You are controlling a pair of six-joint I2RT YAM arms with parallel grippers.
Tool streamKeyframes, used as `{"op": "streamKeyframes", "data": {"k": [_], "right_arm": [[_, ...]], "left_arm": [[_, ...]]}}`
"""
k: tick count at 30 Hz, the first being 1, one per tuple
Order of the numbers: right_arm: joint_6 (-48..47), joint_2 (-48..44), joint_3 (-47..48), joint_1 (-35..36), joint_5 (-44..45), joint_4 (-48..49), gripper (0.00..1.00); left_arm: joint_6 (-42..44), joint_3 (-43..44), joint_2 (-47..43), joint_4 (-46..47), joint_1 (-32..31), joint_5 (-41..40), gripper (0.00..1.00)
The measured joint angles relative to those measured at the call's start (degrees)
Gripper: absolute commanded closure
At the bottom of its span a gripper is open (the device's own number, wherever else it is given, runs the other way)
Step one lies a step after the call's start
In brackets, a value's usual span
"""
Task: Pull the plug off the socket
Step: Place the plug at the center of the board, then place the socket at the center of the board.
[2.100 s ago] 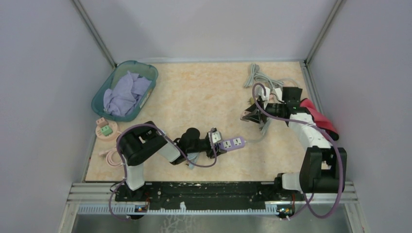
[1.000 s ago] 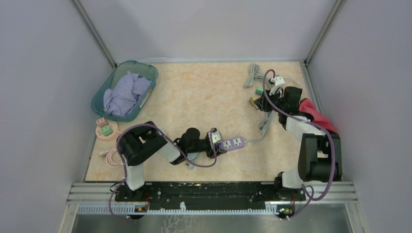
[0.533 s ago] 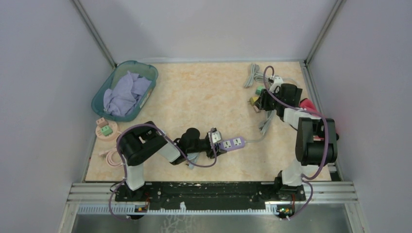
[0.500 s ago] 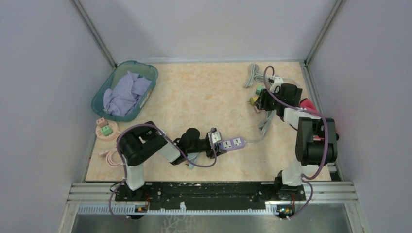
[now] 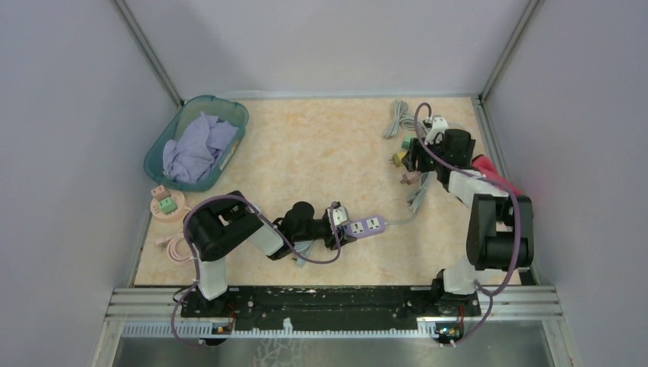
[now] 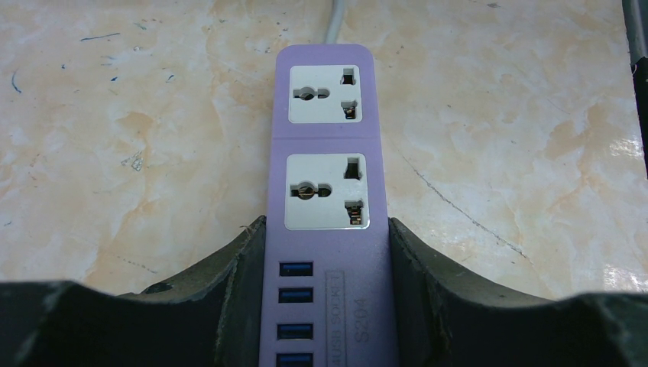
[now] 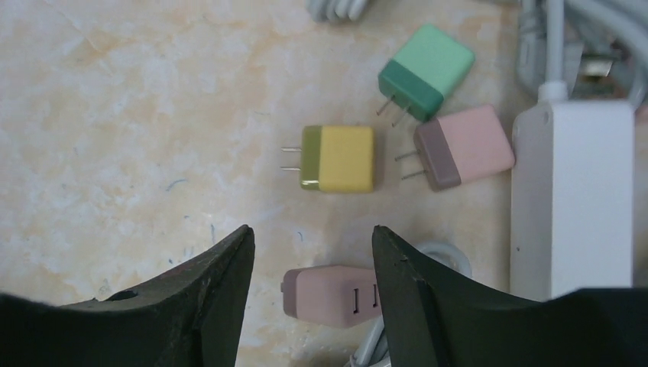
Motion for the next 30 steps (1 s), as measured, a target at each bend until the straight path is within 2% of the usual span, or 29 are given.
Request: {"op": "streamKeyframes", "data": {"k": [3,7,11,15,17,20,23,26,30], "right_arm": [[-3.3,-5.2,-0.5,0.0,-3.9,0.1,0.42],[-9.4,-13.4,-1.6,0.0,-14.9,-0.4,0.42],[-17.8,-16.7,-1.6,-0.1,-32.0,-3.7,0.28],[-31.2,-16.6,-1.6,-0.1,-44.5,-14.6,0.03],[-42.0,-16.6,-1.5,-0.1,-48.5,-23.2,0.01],[-58.8,-16.0,-1.5,0.1,-51.7,-36.2,0.01],[-68.4,-15.5,-1.5,0.9,-52.0,-43.6,0.01],[-74.1,-15.5,-1.5,2.8,-50.5,-46.9,0.01],[-77.3,-15.5,-1.5,5.4,-47.6,-47.5,0.01]], "left_arm": [[0.0,0.0,0.0,0.0,0.0,0.0,0.95],[0.0,0.0,0.0,0.0,0.0,0.0,0.95],[0.0,0.0,0.0,-0.1,0.0,0.0,0.95],[0.0,0.0,-0.3,-0.6,-0.1,0.0,0.95],[0.0,0.0,-0.7,-1.2,-0.1,0.0,0.95],[0.0,0.0,-1.0,-1.8,-0.1,0.0,0.95],[0.0,0.0,-1.2,-2.1,-0.1,0.0,0.95],[0.0,0.0,-1.3,-2.3,-0.2,0.0,0.95],[0.0,0.0,-1.6,-2.9,-0.3,0.0,0.95]]}}
